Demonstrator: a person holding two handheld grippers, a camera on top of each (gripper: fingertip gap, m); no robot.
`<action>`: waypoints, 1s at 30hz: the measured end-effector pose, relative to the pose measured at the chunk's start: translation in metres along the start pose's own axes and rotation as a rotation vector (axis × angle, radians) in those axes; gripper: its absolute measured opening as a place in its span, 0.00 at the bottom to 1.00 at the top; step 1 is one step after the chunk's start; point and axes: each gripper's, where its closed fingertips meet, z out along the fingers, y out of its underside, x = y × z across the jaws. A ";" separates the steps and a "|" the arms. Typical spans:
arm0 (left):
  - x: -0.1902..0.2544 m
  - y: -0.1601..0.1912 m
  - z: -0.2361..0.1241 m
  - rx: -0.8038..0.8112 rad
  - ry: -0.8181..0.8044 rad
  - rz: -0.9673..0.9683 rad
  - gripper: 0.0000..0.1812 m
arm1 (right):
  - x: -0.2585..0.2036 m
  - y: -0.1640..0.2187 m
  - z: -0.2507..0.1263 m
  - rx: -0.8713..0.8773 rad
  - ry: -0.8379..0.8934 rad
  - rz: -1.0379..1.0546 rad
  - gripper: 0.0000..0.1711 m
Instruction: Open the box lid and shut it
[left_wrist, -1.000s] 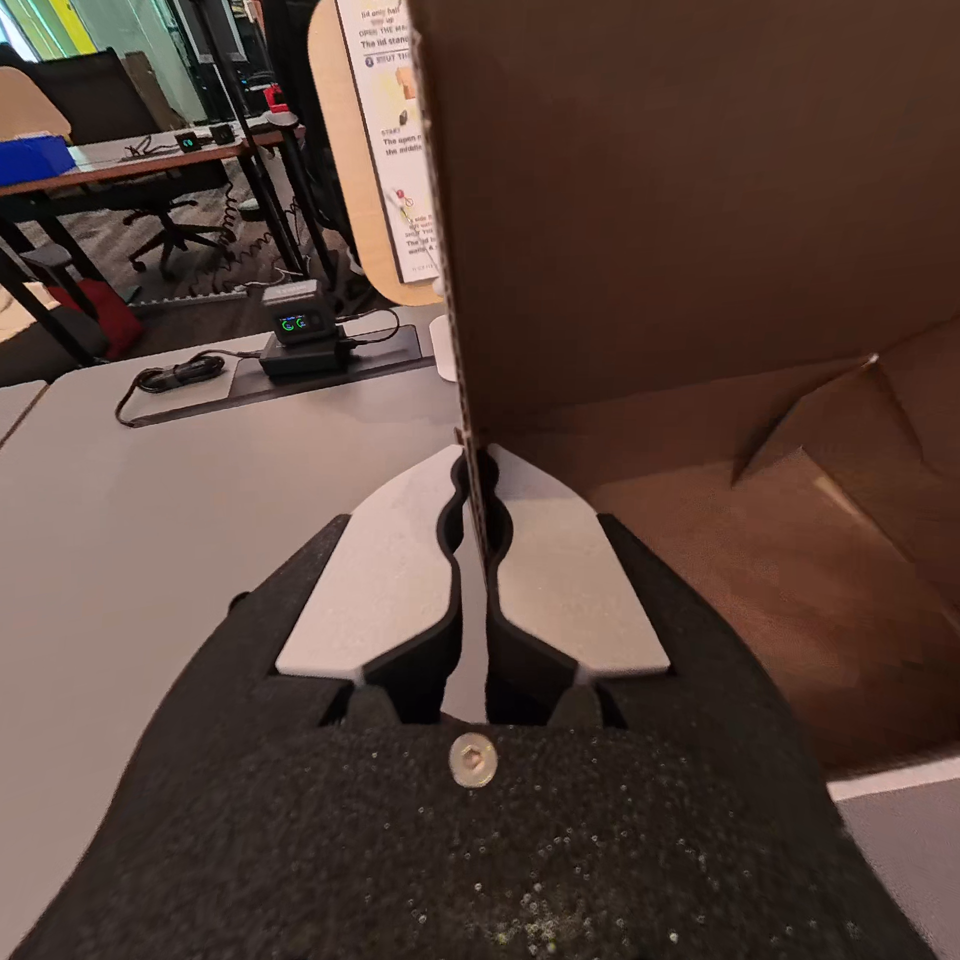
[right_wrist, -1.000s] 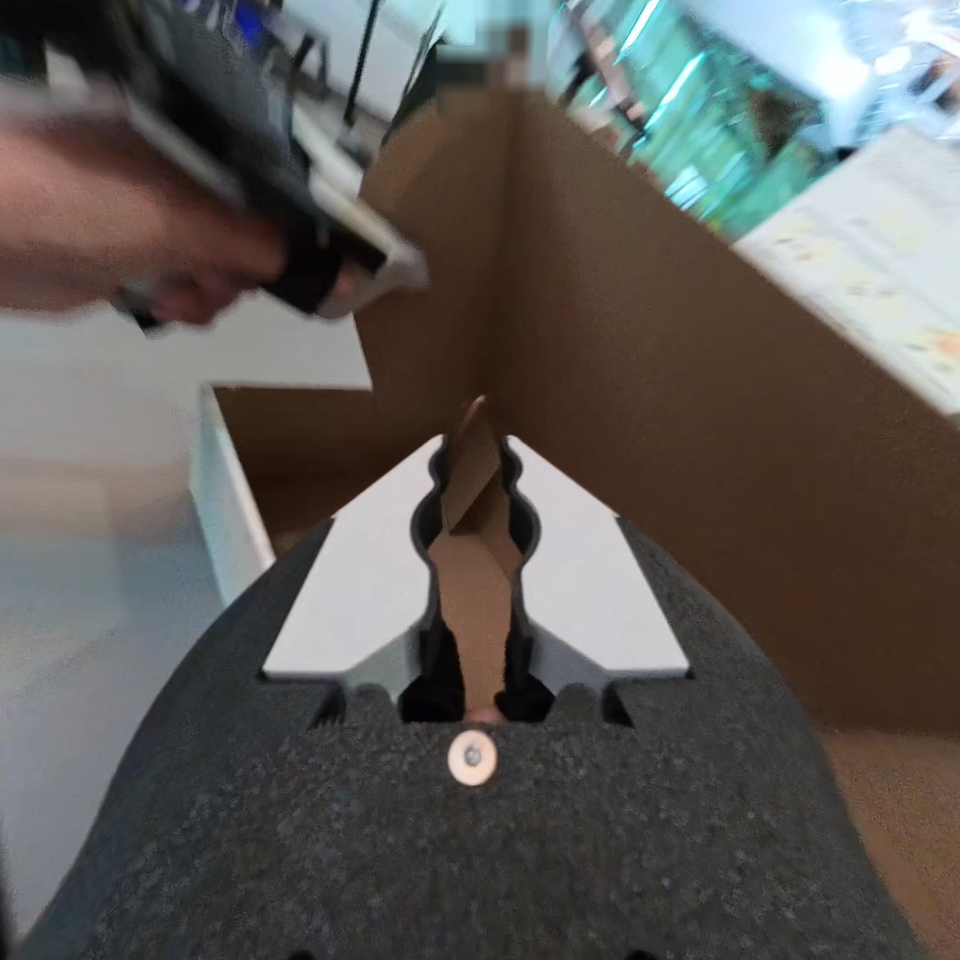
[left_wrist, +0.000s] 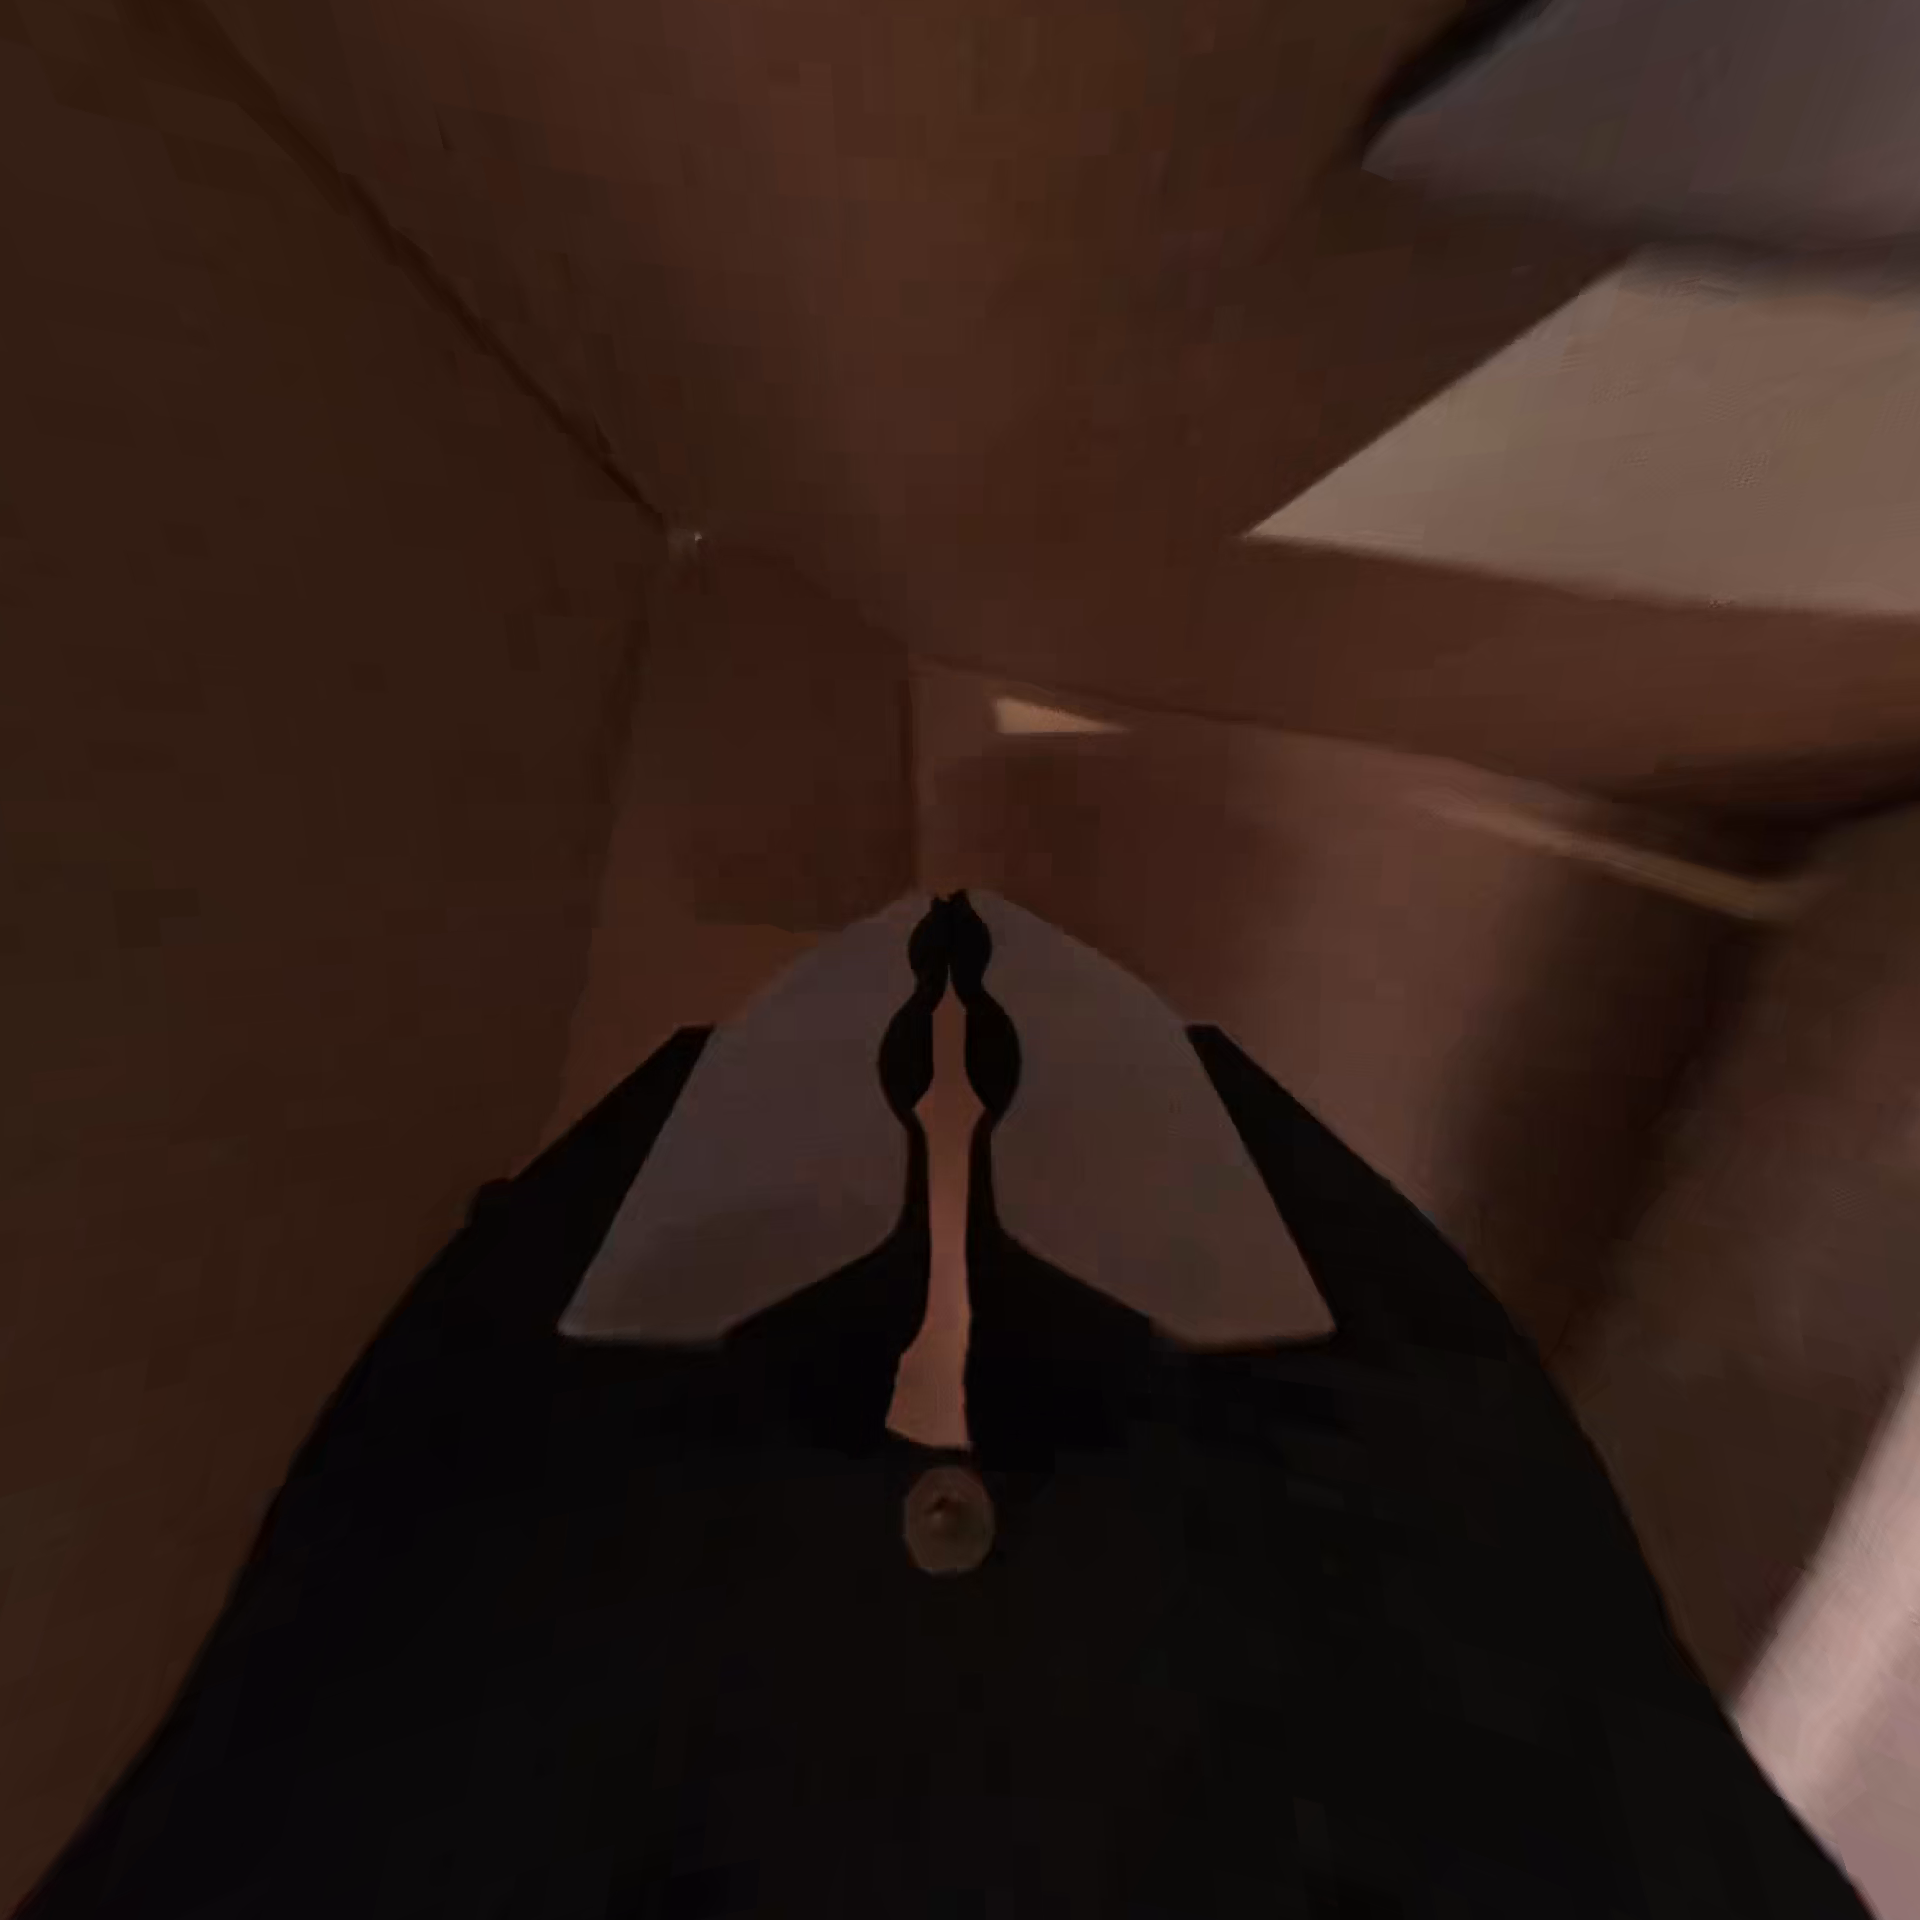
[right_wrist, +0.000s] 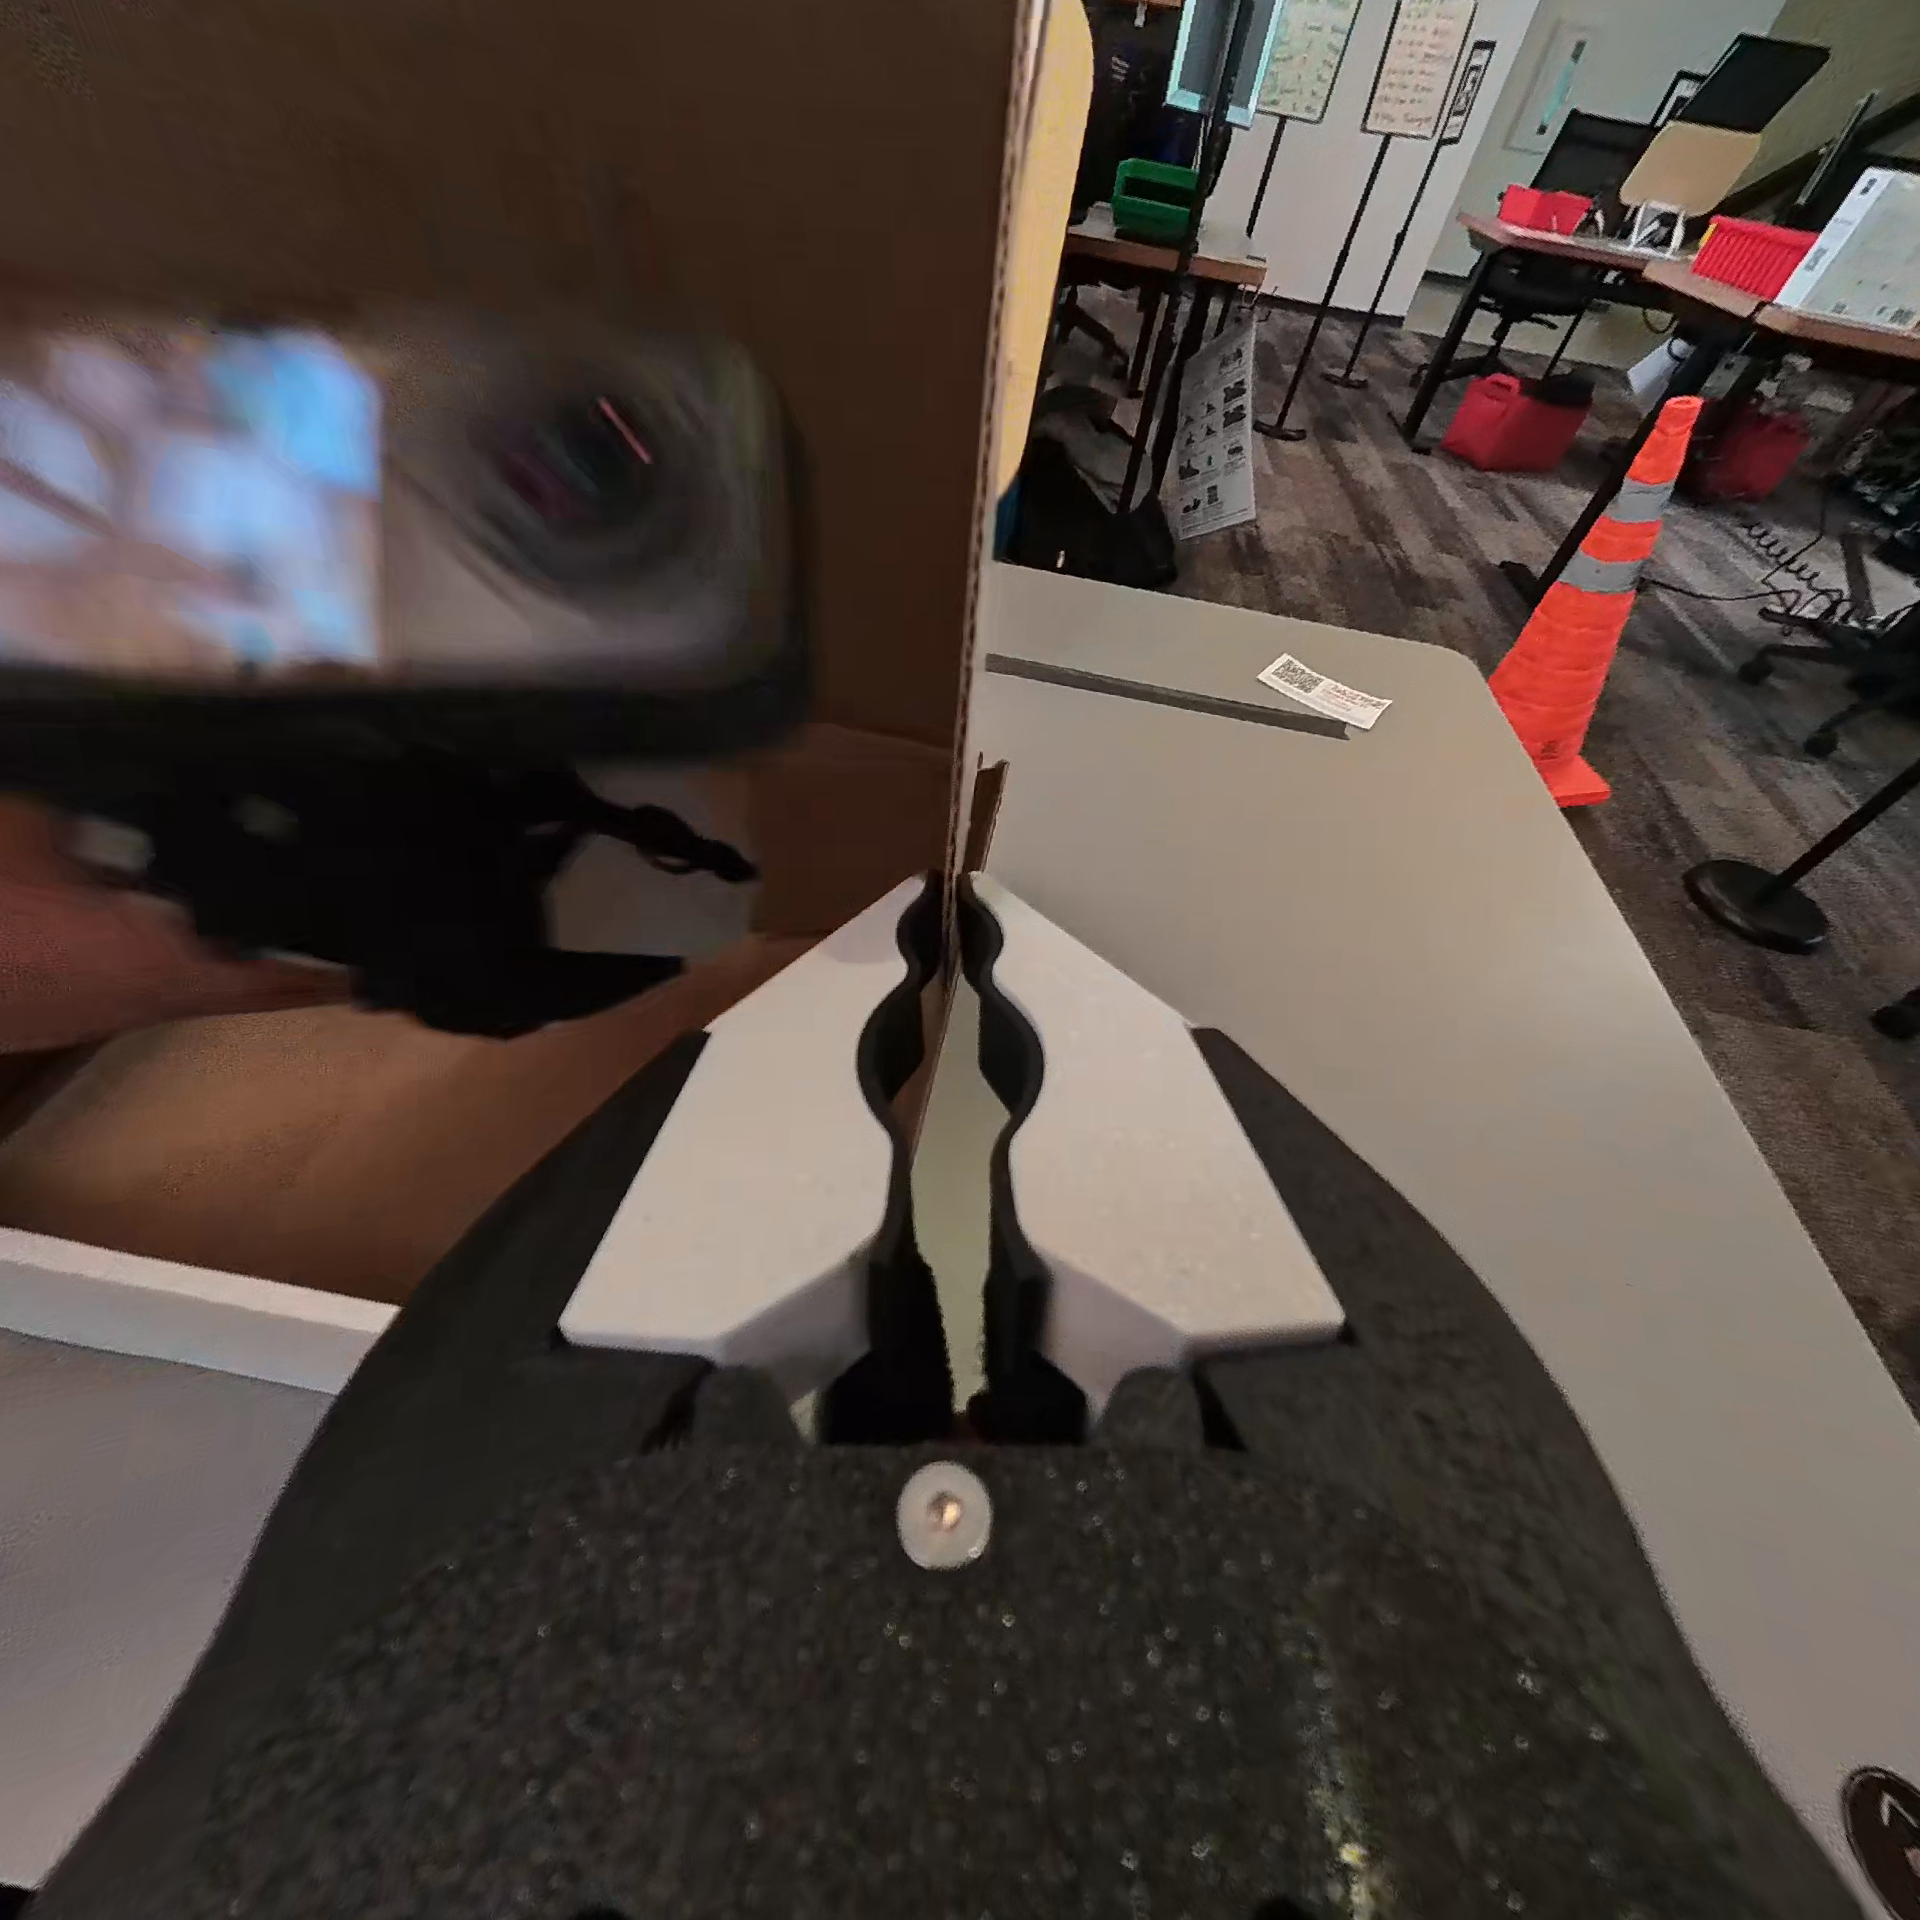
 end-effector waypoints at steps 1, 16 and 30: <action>-0.009 0.002 0.015 -0.031 -0.065 0.065 0.00 | 0.001 0.000 0.001 0.001 -0.005 0.006 0.01; -0.020 0.000 0.009 0.082 -0.231 0.168 0.00 | -0.002 0.023 0.004 -0.046 -0.024 0.005 0.01; -0.020 0.102 -0.282 0.619 -0.020 -0.777 0.13 | -0.020 0.045 -0.007 -0.157 -0.181 0.003 0.05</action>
